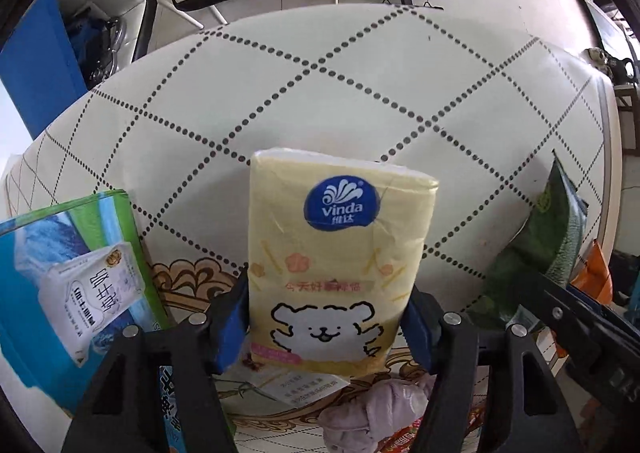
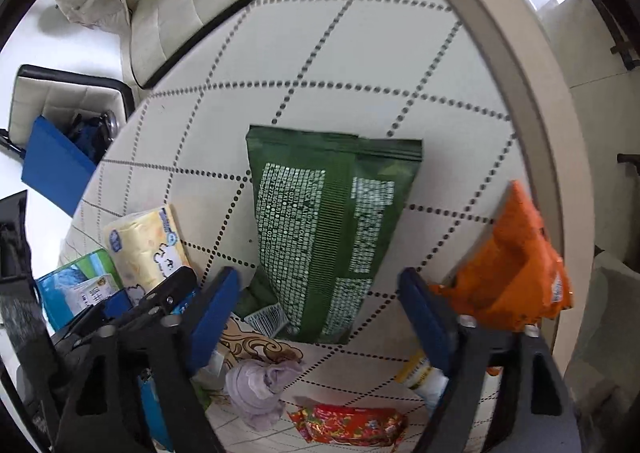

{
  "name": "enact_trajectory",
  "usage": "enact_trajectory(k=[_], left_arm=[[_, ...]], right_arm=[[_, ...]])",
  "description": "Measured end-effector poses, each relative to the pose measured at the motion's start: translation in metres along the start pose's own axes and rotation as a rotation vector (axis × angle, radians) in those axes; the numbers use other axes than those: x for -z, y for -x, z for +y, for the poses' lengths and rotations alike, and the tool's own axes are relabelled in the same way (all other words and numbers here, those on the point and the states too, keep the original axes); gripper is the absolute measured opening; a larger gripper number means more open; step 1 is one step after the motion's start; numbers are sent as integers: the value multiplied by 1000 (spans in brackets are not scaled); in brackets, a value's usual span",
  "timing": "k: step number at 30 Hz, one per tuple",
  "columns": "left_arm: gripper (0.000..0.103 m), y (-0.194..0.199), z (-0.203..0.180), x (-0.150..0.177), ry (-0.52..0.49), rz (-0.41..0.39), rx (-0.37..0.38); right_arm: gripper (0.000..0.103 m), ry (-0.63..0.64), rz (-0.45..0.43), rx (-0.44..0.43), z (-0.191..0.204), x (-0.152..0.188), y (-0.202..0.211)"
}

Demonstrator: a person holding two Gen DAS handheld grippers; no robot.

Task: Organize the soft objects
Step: 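Grasp the yellow tissue pack with the left gripper while the right grasps the green bag, then carry both items over the box and open both grippers to drop them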

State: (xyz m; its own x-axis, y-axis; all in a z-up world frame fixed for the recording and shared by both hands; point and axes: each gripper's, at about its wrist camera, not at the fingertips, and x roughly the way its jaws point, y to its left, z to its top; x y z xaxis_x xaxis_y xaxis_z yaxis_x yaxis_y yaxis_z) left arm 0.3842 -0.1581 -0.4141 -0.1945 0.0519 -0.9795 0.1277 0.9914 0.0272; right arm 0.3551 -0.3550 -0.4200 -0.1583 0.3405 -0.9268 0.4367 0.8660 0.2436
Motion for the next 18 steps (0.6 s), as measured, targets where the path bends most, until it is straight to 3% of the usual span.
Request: enact_trajectory(k=[1, 4, 8, 12, 18], left_arm=[[63, 0, 1, 1, 5, -8, 6], [62, 8, 4, 5, 8, -35, 9], [62, 41, 10, 15, -5, -92, 10], [62, 89, 24, 42, 15, -170, 60], [62, 164, 84, 105, 66, -297, 133]], right_arm=[[50, -5, 8, 8, 2, -1, -4], [36, -2, -18, 23, 6, 3, 0], [33, 67, -68, 49, 17, 19, 21], [33, 150, -123, 29, 27, 49, 57], [32, 299, -178, -36, 68, 120, 118]])
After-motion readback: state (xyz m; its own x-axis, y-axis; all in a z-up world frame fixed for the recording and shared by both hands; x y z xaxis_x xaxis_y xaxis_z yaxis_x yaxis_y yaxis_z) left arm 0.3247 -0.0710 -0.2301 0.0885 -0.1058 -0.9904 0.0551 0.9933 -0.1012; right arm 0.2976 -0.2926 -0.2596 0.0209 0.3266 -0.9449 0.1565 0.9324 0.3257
